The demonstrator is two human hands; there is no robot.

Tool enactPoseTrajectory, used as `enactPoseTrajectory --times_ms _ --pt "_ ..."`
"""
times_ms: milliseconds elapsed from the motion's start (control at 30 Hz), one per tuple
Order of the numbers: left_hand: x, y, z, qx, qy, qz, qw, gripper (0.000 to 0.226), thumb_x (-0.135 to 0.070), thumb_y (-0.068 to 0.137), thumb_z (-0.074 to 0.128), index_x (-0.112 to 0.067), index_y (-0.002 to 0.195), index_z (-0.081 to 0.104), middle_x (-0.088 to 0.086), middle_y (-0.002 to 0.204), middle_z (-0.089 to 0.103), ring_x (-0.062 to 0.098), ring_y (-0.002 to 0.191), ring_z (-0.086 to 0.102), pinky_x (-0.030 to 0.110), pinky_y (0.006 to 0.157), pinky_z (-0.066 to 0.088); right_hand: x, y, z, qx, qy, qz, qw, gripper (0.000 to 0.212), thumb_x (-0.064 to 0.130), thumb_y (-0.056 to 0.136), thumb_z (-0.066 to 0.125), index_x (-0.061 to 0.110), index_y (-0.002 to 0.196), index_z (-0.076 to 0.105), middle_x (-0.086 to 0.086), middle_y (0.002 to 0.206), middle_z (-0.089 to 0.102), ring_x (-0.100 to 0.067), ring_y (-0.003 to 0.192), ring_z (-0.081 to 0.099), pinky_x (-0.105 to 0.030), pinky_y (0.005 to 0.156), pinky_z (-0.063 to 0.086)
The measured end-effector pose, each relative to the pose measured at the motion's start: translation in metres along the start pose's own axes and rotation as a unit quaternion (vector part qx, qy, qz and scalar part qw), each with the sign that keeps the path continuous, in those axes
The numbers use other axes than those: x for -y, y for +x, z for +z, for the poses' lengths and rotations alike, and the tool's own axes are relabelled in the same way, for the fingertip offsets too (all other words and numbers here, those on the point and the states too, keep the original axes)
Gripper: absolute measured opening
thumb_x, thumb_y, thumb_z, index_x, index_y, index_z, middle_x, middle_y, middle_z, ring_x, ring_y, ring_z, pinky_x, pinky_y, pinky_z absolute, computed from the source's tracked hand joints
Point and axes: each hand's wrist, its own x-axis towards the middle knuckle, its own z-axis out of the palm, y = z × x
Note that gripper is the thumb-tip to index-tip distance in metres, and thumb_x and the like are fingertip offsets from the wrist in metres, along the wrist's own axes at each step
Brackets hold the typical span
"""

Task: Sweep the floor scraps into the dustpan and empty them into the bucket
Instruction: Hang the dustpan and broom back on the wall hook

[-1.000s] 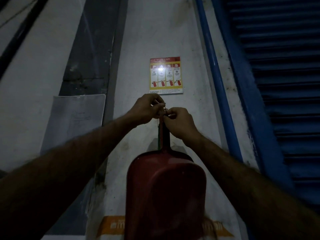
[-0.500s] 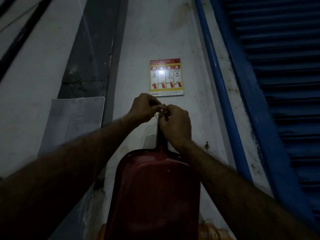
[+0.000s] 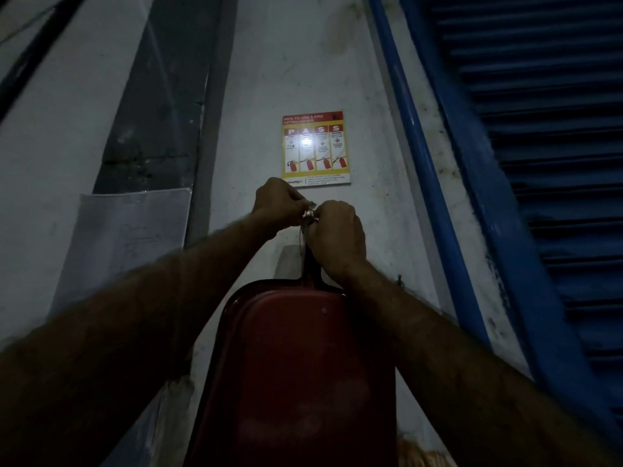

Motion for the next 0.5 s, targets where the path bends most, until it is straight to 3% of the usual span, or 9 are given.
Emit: enactPoseTrajectory --times_ms 133,233,300,400,500 --pt "0.005 -0.005 -0.001 0.012 -0.033 -0.059 0.998 0.012 -0.007 0.086 0.075 -0.001 0.096 0.075 0.011 0.085 0.072 0.014 0.072 0.070 0.023 0.064 0.060 -0.003 -0.009 0.005 0.013 0.001 -0.005 1.000 0.019 0.019 0.098 0.056 0.007 0.091 0.069 -0.010 0.084 0.065 -0.017 0.069 0.059 -0.023 0.055 0.036" --pt "0.008 -0.018 -0.001 0.016 -0.060 -0.078 0.995 0.002 -0.006 0.088 0.071 -0.006 0.089 0.073 0.014 0.093 0.072 0.019 0.080 0.070 0.033 0.074 0.062 -0.004 -0.017 0.001 0.008 -0.008 -0.031 0.999 0.019 0.017 0.098 0.054 0.009 0.089 0.068 -0.008 0.086 0.062 -0.016 0.070 0.058 -0.024 0.057 0.041" --pt "0.011 -0.033 0.001 0.005 -0.042 -0.071 0.997 0.003 -0.016 0.093 0.066 -0.015 0.090 0.065 0.009 0.101 0.067 0.022 0.090 0.068 0.041 0.081 0.061 -0.005 -0.021 -0.003 0.006 -0.005 -0.046 0.999 0.016 0.016 0.098 0.055 0.009 0.090 0.067 -0.007 0.088 0.058 -0.016 0.072 0.057 -0.024 0.060 0.045" --pt "0.019 -0.065 0.003 0.035 0.065 -0.050 0.996 0.030 -0.043 0.099 0.053 -0.018 0.115 0.056 -0.002 0.107 0.057 0.016 0.098 0.057 0.034 0.078 0.050 -0.005 -0.022 -0.008 0.023 -0.003 -0.072 0.997 0.012 0.016 0.094 0.059 0.011 0.088 0.069 -0.006 0.086 0.060 -0.016 0.071 0.059 -0.027 0.062 0.053" --pt "0.028 -0.090 0.006 0.062 0.128 -0.024 0.989 0.043 -0.052 0.103 0.039 -0.017 0.122 0.056 -0.002 0.108 0.058 0.015 0.095 0.055 0.033 0.076 0.043 -0.008 -0.019 -0.012 0.032 0.020 -0.062 0.997 0.010 0.013 0.086 0.062 0.012 0.085 0.072 -0.006 0.082 0.066 -0.016 0.070 0.061 -0.032 0.064 0.056"
